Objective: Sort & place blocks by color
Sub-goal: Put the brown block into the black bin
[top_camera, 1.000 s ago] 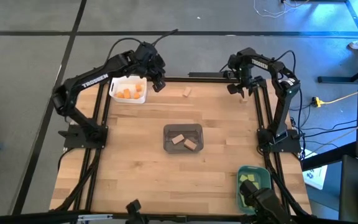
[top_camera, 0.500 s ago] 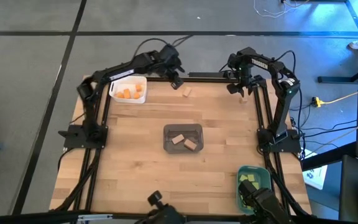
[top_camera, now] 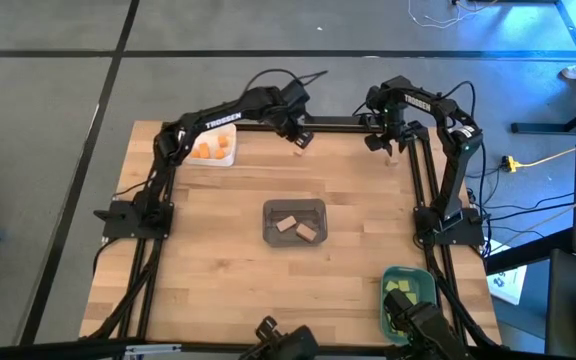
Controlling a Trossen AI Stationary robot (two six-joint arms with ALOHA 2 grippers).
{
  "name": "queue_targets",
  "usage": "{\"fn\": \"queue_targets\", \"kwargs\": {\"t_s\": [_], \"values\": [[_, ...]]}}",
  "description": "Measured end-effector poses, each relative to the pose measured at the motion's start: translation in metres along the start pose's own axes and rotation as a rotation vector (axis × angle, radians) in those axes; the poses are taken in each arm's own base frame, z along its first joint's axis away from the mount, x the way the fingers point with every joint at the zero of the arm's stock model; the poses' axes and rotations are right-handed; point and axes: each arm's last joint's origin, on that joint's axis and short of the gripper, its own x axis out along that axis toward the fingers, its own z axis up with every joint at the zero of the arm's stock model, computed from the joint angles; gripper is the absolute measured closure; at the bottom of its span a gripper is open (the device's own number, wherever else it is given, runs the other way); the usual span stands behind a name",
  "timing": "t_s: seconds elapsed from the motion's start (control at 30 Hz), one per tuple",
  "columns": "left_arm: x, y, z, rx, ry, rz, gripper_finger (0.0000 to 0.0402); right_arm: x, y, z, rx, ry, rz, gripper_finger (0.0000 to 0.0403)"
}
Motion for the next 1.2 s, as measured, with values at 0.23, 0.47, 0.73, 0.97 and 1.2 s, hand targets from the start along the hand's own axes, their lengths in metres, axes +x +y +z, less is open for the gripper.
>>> {"fn": "queue_targets", "kwargs": {"t_s": [0.23, 0.47, 0.73, 0.97, 1.2], "values": [[0.006, -0.005, 0.003, -0.049, 0.005, -0.133, 0.0357, 0.000, 0.000, 0.000, 0.000, -0.001, 0.000, 0.0237], [0.006, -0.017, 0.001, -0.147, -0.043, -0.083, 0.0308, 0.000, 0.000, 0.000, 0.000, -0.001, 0.000, 0.0237], [0.006, -0.019, 0.002, -0.083, -0.086, -0.038, 0.0222, 0.000, 0.000, 0.000, 0.001, -0.001, 0.000, 0.0237], [0.020, -0.013, 0.002, -0.009, -0.069, -0.012, 0.0175, 0.000, 0.000, 0.000, 0.001, -0.001, 0.000, 0.0237], [0.032, 0.000, 0.004, -0.048, -0.043, -0.017, 0.0172, 0.000, 0.000, 0.001, 0.001, -0.008, 0.002, 0.0237]]}}
